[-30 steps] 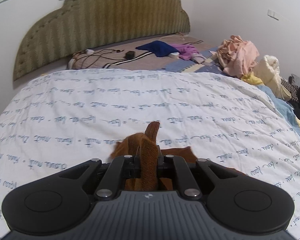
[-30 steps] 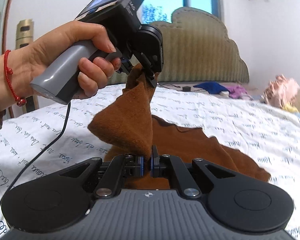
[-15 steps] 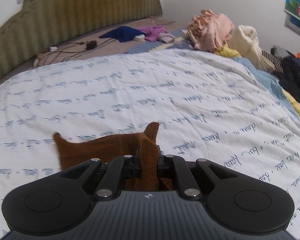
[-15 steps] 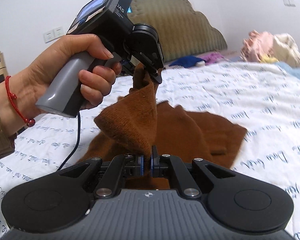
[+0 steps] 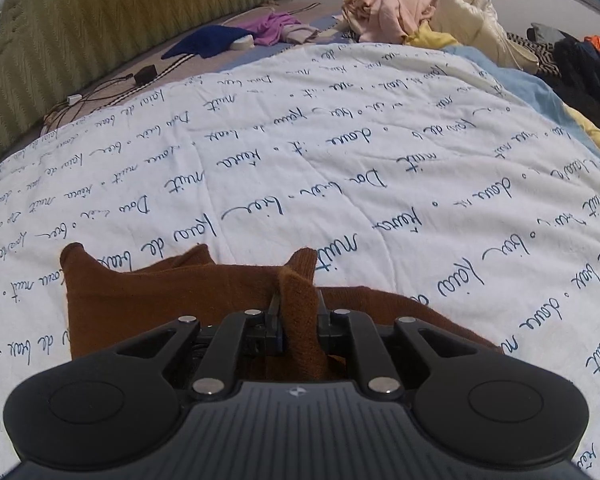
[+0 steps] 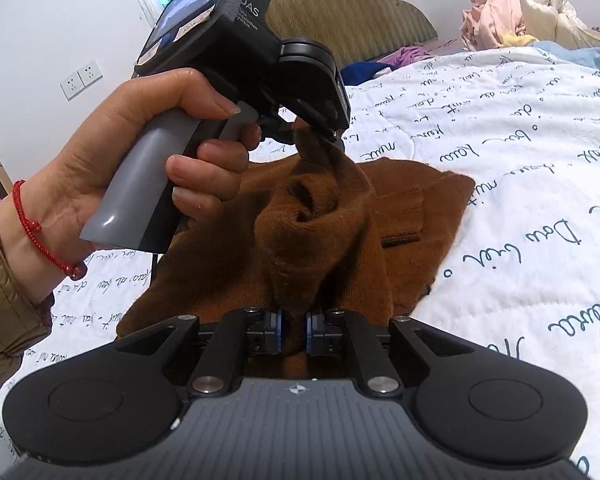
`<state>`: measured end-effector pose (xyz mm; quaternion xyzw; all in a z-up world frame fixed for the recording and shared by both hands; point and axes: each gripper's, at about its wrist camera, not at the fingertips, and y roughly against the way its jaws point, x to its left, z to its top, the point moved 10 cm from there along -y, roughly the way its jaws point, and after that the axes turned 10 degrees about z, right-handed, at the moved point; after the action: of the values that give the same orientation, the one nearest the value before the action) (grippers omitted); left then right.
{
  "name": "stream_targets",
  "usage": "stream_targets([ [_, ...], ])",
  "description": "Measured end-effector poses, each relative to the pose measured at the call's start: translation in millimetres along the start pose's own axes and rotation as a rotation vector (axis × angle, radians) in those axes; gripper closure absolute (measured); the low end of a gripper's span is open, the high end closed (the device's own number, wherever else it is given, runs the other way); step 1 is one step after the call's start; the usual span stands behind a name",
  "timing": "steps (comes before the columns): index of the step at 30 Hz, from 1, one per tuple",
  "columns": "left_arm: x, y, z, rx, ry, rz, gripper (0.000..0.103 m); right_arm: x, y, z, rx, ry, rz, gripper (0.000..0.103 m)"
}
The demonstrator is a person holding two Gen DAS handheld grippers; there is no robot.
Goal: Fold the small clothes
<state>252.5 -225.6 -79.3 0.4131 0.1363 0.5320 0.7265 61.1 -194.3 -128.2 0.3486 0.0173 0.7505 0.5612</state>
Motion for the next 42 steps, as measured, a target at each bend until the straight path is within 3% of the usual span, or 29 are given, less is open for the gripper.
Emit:
stream_targets([
  [2,-1,-1,-1,0.000,-0.009,0.006,0.089,-2,0,1,0.001,-0.007,0.002,0.092],
  [4,-2,-1,-2,0.002,-0.014,0.009,0.079,-2,-1,1,0.003,-0.005,0.000,0.092],
  [6,-3,-1,-3,0.003,-0.010,-0.001,0.051,-2,-2,1,0.005,0.001,-0.002,0.091],
  [8,-3,2,-1,-0.021,-0.003,0.002,0.033,-1,-2,1,0.006,0.004,-0.003,0.090],
  [9,-3,5,0,-0.041,-0.005,0.006,0.031,-2,-3,1,0.006,0.003,-0.003,0.090],
  [13,6,16,7,-0.085,0.003,0.038,0.031,-4,-3,0,0.009,-0.010,0.002,0.088],
  [18,51,49,2,-0.146,0.122,0.068,0.027,-7,-2,1,0.011,-0.046,0.037,0.078],
  [23,95,93,-46,-0.239,0.133,0.153,0.025,-7,4,8,0.006,-0.086,0.087,0.061],
  [31,134,134,-146,-0.270,0.121,0.150,0.020,-26,16,25,-0.036,-0.223,0.145,0.056],
  [36,124,152,-184,-0.310,0.032,0.108,0.020,-35,16,30,-0.037,-0.311,0.176,0.056],
  [42,96,153,-199,-0.368,-0.170,0.171,0.020,-34,12,28,-0.031,-0.320,0.157,0.056],
])
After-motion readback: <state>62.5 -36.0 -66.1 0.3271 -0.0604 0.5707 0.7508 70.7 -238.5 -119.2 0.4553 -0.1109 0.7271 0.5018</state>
